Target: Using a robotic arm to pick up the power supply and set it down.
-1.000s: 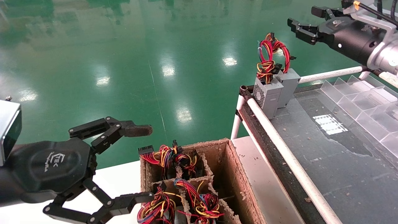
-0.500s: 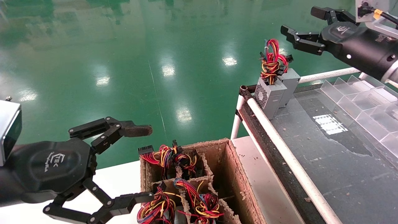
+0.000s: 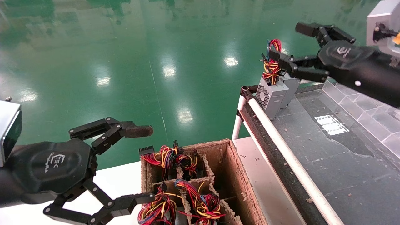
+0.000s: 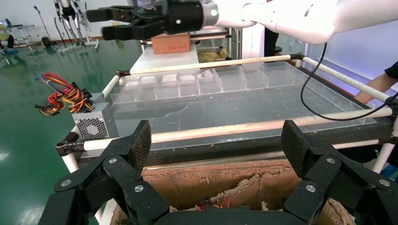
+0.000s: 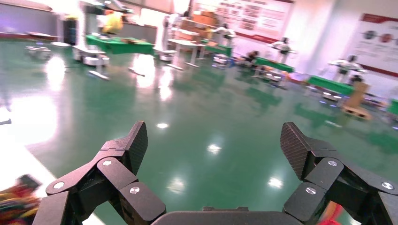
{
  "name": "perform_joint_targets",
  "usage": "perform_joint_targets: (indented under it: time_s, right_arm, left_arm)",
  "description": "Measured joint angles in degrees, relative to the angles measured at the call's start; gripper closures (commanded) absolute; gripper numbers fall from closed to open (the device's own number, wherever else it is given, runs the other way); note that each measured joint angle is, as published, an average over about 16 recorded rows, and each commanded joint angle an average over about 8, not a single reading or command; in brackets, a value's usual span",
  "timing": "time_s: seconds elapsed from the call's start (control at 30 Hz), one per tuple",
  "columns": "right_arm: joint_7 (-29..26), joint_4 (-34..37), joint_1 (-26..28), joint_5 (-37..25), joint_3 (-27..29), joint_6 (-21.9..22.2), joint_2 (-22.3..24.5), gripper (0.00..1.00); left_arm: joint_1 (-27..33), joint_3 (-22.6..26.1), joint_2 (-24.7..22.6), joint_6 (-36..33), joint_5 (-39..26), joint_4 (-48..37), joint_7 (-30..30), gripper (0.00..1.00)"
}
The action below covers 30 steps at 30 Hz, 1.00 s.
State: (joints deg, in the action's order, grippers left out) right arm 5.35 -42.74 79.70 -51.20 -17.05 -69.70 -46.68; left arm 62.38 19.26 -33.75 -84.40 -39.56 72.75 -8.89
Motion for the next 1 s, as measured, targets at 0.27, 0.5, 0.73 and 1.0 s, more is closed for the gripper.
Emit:
perform_joint_targets:
  time_s: [0.27, 0.5, 0.73, 1.0]
  right_arm:
    - [-5.1, -9.8, -5.8, 3.0, 0.3, -5.1, 3.7, 0.00]
    - [-9.6, -18.4, -10.8, 5.6, 0.6, -9.5, 7.0, 0.00]
    - [-13.8, -26.5, -15.6, 8.0, 0.9, -13.7, 10.0, 0.00]
    - [-16.4, -31.8, -18.7, 9.6, 1.1, -16.5, 12.0, 0.00]
  left_arm:
    - [0.0, 0.0, 0.0, 0.0, 0.0, 0.0, 0.0, 0.00]
    - [0.0, 0.0, 0.0, 0.0, 0.0, 0.0, 0.0, 0.00]
    - [0.0, 0.0, 0.0, 0.0, 0.0, 0.0, 0.0, 0.00]
    - [0.0, 0.0, 0.0, 0.0, 0.0, 0.0, 0.0, 0.00]
